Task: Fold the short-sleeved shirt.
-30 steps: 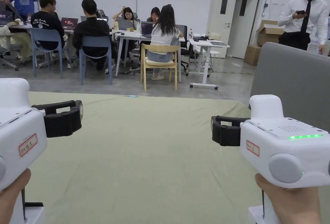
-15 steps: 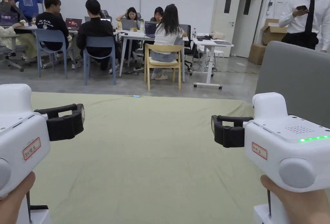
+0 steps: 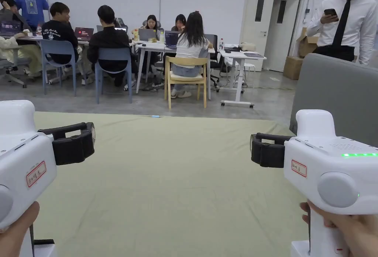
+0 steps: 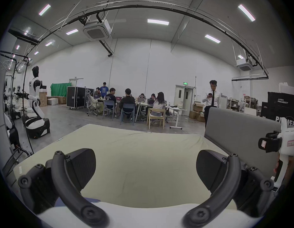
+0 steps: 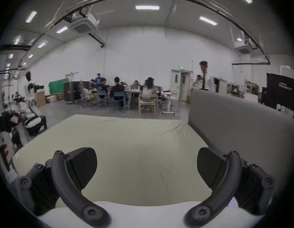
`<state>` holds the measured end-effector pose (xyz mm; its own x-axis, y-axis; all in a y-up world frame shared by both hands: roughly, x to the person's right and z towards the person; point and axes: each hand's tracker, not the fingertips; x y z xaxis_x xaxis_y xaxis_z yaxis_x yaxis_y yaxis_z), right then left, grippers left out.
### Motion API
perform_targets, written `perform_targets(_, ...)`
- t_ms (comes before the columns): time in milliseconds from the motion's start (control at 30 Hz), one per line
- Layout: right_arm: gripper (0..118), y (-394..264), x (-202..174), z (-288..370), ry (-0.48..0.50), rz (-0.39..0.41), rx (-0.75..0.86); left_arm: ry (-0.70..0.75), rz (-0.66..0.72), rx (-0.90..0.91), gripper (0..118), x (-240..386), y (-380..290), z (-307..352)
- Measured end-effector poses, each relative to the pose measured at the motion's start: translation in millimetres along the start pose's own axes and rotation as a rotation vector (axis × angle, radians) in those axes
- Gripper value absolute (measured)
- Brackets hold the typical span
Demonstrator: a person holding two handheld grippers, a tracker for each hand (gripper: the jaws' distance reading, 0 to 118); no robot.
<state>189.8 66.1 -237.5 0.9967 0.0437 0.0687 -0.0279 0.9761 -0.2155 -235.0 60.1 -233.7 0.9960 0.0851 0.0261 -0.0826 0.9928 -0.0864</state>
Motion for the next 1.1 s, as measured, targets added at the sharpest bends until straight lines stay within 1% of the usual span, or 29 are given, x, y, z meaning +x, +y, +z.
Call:
perform_targets(33,118,1.5,0.3,-0.9,-0.029,-0.026,-0.016,0.001,-0.002,-0.001,118,0.2,0.4,0.0)
perform_targets(100,118,4.0,1.2,-1.5,-0.037,-0.077,-0.034,0.004,-0.003,-0.001,118,0.5,1.0,-0.2)
perform_targets(167,118,8.7,3.8,-3.4,-0.025,-0.075,-0.062,0.004,0.001,-0.001,118,0.8,1.3,-0.4)
perform_targets(200,118,9.3,4.2,-3.1,-0.026,-0.060,-0.066,0.001,0.000,-0.002,118,1.1,1.5,-0.5)
perform_targets(233,118,8.0,5.0,-2.1,-0.004,-0.049,-0.035,-0.001,-0.003,-0.003,118,1.7,1.7,-0.7)
perform_targets(333,118,2.7,7.4,3.4,0.026,-0.075,0.064,0.001,-0.015,-0.004,118,3.7,1.8,-0.9)
perform_targets(367,118,1.4,5.2,4.9,0.003,-0.068,0.061,0.001,-0.018,-0.006,118,4.3,1.7,-1.0)
perform_targets(400,118,3.8,1.8,4.3,-0.049,-0.048,0.039,0.000,-0.018,-0.006,118,4.4,1.2,-1.1)
perform_targets(467,118,6.9,-4.9,3.9,-0.106,-0.008,-0.007,-0.005,-0.017,-0.008,118,5.1,1.1,-1.2)
perform_targets(500,118,6.7,-8.1,2.9,-0.116,-0.018,-0.007,-0.008,-0.017,-0.009,118,5.5,1.2,-1.3)
perform_targets(633,118,1.2,-8.1,4.5,-0.105,-0.070,0.042,-0.008,-0.014,-0.014,118,5.2,0.9,-1.8)
perform_targets(700,118,1.1,-8.0,4.6,-0.101,-0.076,0.049,-0.005,-0.015,-0.017,118,4.9,0.9,-1.6)
perform_targets(967,118,0.2,-11.5,5.9,-0.095,-0.026,0.058,0.007,-0.013,-0.012,118,2.1,-0.7,1.3)
perform_targets(1100,118,0.2,-12.8,6.6,-0.097,-0.027,0.059,0.017,-0.011,-0.014,118,1.0,-1.3,1.9)
